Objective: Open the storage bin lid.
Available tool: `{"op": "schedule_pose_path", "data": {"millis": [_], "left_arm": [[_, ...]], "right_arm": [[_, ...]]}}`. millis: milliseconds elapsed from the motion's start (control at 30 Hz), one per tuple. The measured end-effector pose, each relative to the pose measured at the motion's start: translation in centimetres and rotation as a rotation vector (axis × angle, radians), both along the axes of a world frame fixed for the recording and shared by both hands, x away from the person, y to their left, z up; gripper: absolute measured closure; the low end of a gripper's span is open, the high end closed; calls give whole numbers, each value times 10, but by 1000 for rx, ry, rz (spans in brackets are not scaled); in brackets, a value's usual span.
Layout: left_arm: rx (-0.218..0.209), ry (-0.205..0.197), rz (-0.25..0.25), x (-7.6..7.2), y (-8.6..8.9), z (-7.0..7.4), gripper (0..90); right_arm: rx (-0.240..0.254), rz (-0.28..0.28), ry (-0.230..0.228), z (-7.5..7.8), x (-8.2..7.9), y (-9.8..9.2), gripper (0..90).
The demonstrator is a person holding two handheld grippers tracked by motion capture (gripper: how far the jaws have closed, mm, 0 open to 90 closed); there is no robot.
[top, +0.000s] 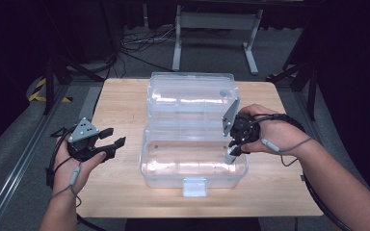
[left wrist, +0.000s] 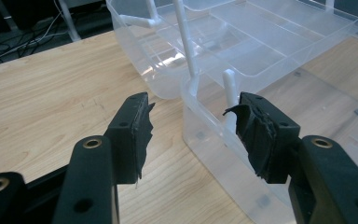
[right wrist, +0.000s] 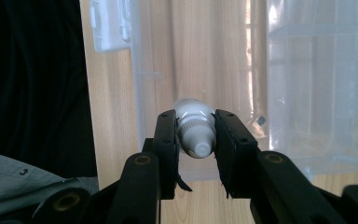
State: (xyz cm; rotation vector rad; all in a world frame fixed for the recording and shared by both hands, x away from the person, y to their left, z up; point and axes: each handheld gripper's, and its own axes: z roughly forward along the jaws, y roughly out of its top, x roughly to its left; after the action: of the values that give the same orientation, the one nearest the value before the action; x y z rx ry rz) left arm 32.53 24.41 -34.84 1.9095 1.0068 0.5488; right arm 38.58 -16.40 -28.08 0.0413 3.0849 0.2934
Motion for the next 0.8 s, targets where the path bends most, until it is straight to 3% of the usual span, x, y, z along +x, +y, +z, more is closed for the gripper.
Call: {"op": "schedule_pose_path", "data": {"millis": [800], "left_arm": [[7, 8, -2, 2, 0, -3, 446]], "right_arm": [[-60, 12, 24, -52, 7, 20, 713]]}}
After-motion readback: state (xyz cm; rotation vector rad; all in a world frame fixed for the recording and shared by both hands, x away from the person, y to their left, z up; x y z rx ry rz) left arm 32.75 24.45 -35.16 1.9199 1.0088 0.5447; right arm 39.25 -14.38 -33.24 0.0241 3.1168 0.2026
